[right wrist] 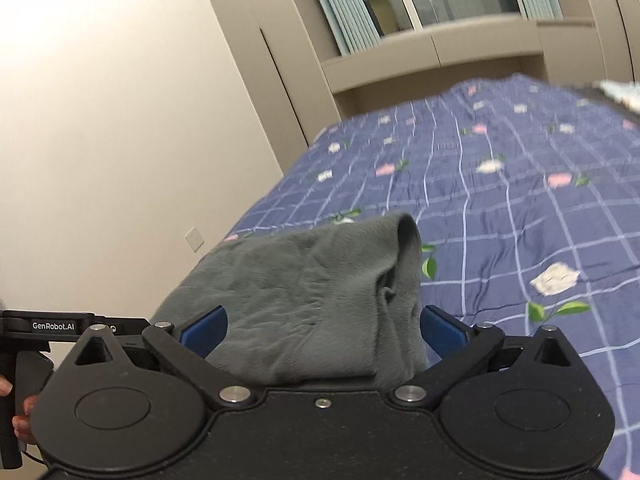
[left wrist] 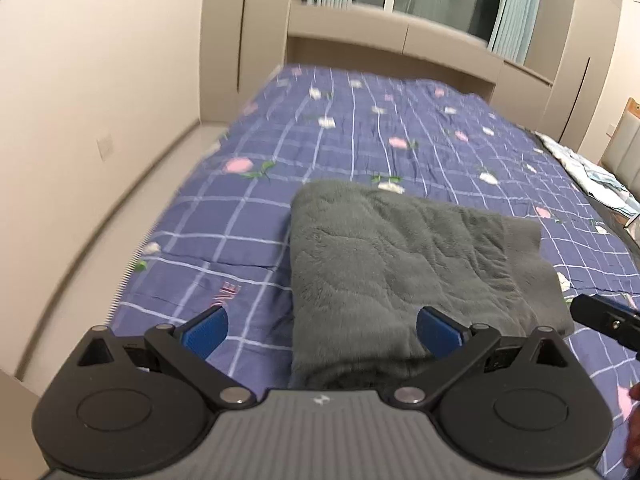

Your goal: Fold towel

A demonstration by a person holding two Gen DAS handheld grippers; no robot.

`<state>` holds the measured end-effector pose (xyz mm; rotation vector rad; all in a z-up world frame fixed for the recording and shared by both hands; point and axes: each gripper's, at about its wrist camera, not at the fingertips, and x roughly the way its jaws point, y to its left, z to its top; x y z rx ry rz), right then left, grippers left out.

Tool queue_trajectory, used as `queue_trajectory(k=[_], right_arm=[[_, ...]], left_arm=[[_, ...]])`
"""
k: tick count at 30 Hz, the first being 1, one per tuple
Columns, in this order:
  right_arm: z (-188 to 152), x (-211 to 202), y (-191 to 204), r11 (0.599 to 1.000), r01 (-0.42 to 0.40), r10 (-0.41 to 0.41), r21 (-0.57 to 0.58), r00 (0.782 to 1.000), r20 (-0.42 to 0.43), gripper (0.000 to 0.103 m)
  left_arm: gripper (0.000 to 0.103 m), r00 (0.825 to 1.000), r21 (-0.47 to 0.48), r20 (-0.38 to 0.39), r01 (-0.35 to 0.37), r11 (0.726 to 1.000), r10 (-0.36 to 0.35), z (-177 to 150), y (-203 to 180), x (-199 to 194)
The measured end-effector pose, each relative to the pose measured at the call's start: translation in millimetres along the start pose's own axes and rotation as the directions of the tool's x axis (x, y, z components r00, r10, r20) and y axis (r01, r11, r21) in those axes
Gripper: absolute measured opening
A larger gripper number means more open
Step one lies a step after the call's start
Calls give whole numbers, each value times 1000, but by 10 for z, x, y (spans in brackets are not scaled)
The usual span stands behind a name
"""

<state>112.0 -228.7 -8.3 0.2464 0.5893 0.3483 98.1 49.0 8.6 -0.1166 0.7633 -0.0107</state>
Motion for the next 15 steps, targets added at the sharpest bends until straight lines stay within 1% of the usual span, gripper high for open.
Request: queue_trajectory(k=[4, 7, 11, 15], right_arm=[[-117, -314, 206, 998, 19, -19, -54, 1000, 13, 103], [-229, -489, 313, 998, 31, -31, -55, 1000, 2, 103], [-411, -697, 421, 997, 41, -42, -72, 999, -14, 103], [-534, -842, 502, 994, 49, -50, -96, 999, -4, 103]], left_arm=[[102, 997, 27, 67, -33, 999, 31, -222, -36, -331], [102, 994, 41, 98, -53, 998, 49, -399, -57, -541], [103, 992, 31, 112, -61, 998, 58, -597, -35, -733], [103, 990, 26, 124, -64, 998, 61, -720, -18, -852]])
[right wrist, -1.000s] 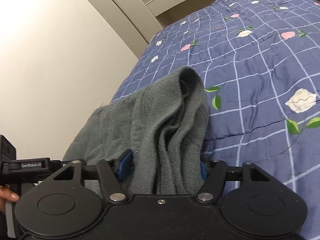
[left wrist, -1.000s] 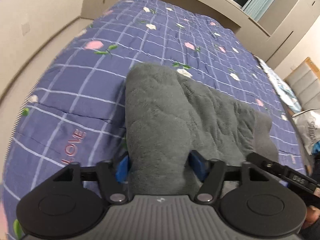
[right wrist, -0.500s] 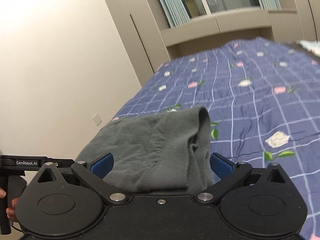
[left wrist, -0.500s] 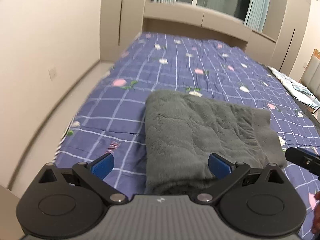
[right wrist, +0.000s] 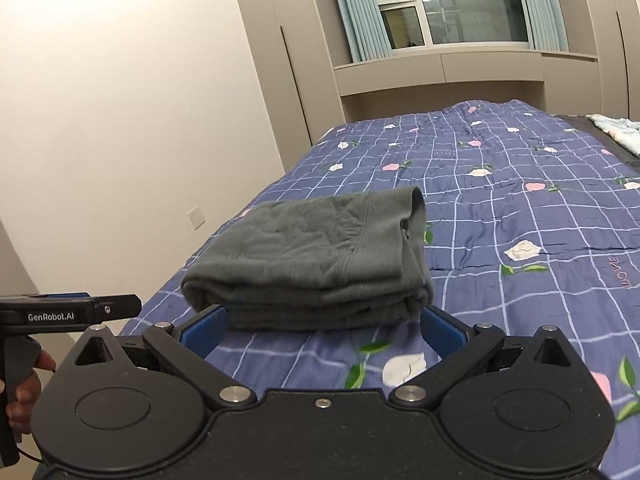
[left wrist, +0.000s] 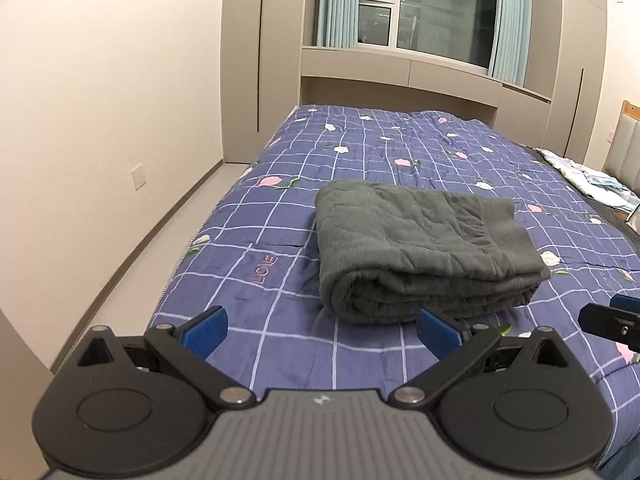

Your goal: Fold towel

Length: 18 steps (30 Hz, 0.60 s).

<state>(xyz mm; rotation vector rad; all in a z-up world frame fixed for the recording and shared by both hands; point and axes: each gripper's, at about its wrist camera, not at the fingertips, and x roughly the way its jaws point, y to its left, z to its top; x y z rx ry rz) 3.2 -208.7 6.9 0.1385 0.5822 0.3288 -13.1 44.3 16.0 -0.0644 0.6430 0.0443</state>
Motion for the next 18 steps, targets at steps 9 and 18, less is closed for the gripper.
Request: queue_trajectory(k=[9, 18], right_arm=[[-43, -67, 19, 1000, 3, -3, -10, 1000, 15, 103], [-58, -49, 2, 1000, -3, 3, -5, 1000, 5, 103]], left_arm=[[103, 1000, -10, 7, 0, 1000, 0, -76, 27, -93], [103, 1000, 35, 3, 5, 999, -5, -86, -54, -80]])
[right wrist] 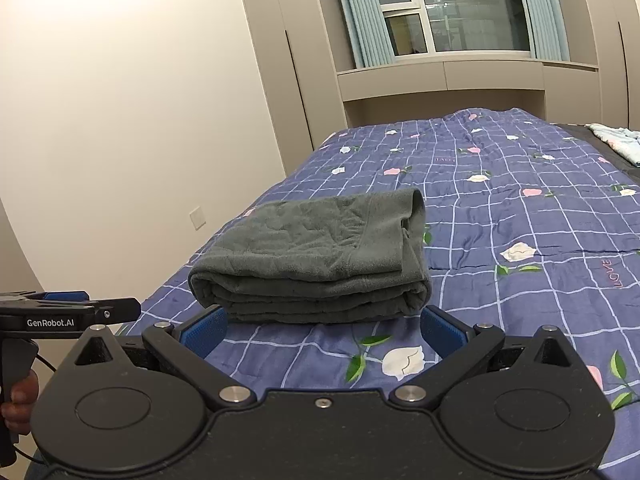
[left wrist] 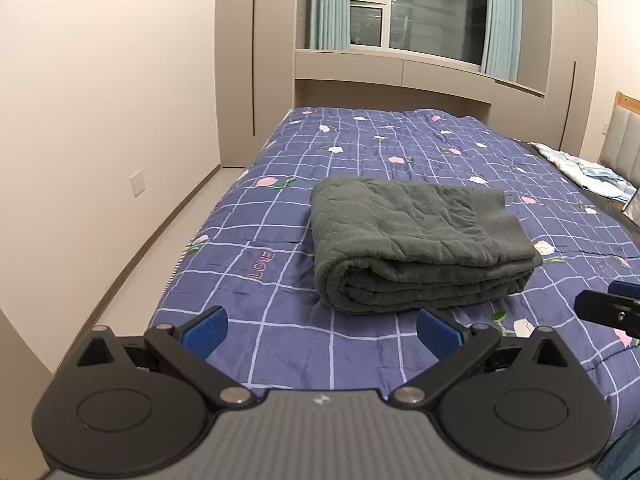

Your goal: Fold towel

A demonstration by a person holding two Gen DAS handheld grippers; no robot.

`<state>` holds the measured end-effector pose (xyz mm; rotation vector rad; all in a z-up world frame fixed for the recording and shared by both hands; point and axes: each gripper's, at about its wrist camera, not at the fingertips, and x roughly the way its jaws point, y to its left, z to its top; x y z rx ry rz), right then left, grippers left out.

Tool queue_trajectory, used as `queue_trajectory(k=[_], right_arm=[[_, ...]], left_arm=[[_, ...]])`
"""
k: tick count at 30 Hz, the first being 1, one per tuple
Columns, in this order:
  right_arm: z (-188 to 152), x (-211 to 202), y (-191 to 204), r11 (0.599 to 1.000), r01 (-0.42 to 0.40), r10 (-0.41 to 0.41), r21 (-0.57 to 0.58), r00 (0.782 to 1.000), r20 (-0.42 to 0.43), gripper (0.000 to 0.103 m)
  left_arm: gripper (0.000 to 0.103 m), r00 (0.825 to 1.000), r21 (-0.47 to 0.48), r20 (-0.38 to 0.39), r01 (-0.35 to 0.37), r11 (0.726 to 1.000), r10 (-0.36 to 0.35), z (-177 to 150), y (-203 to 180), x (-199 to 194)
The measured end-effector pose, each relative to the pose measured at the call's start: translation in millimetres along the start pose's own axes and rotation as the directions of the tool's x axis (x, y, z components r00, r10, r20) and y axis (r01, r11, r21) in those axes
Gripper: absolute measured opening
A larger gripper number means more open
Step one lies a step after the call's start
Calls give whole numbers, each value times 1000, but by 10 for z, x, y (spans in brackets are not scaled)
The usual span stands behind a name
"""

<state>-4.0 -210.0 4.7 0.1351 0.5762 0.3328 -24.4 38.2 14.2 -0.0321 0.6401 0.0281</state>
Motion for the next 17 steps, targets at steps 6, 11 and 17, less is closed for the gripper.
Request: queue_trajectory(k=[6, 11, 17], right_arm=[[-12, 58, -23, 1000, -4, 4, 4, 1000, -17, 103], [-35, 117, -54, 1000, -4, 4, 14, 999, -35, 103], [-56, 209, -128, 999, 5, -3, 40, 998, -57, 103]], left_arm=[[103, 1000, 8, -22, 8, 1000, -8, -11, -43, 69], [103, 999, 5, -44, 20, 1000, -20, -22, -47, 148], [103, 997, 7, -72, 36, 999, -35, -25, -72, 257]])
